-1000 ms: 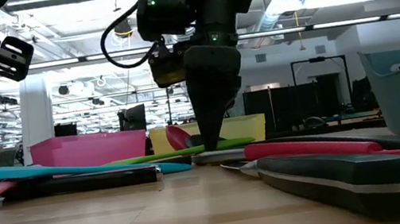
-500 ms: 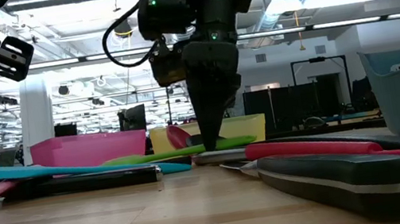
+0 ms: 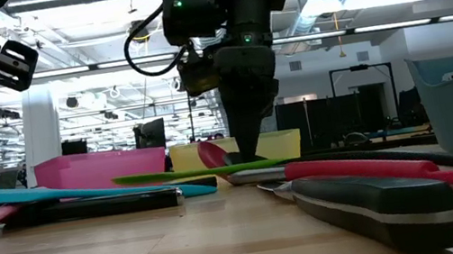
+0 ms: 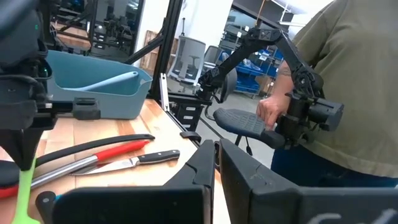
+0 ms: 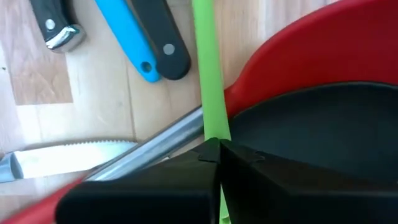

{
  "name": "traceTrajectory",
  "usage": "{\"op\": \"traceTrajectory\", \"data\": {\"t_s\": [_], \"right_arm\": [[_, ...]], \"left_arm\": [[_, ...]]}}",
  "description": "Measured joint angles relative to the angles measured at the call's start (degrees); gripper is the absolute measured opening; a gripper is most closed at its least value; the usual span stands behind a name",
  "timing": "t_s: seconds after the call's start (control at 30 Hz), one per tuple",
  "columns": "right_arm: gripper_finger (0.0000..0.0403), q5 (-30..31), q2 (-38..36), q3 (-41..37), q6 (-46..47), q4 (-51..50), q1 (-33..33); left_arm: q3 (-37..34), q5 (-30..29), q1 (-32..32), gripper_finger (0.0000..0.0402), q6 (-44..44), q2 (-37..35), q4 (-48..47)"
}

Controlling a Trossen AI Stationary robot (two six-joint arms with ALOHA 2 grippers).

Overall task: Pick & Place Kitchen Items
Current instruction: Put the light green spatula into the yellow bin

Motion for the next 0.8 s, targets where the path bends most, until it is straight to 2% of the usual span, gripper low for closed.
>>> {"op": "traceTrajectory", "data": {"t_s": [0.07,0.17,0.37,0.53,0.63,0.8], "right_arm": [[0.0004,-0.02,0.0,0.33,-0.47,-0.09,-0.06],[0.0031,-0.04,-0.97,2.35,-3.01,-0.74,0.06],[0.0116,0.02,-1.05,8.48,-7.64,2.16,2.23],[0.018,1.65,-0.96,8.53,-10.79,8.37,4.13],[0.0197,3.12,0.0,8.54,-12.45,11.34,3.94],[0.0195,2.98,2.56,8.44,-13.04,11.67,2.86]], "left_arm": [[0.0,0.0,0.0,0.0008,-0.01,0.0,0.05],[0.0,0.0,0.0,0.0008,0.0,0.0,0.09],[0.0,0.0,0.0,0.0008,0.01,0.02,0.12],[0.01,0.0,0.0,0.0008,0.01,0.0,0.22],[0.0,0.0,0.0,0.0008,0.0,0.02,0.38],[0.0,0.0,0.0,0.0008,0.0,0.02,0.51]]}}
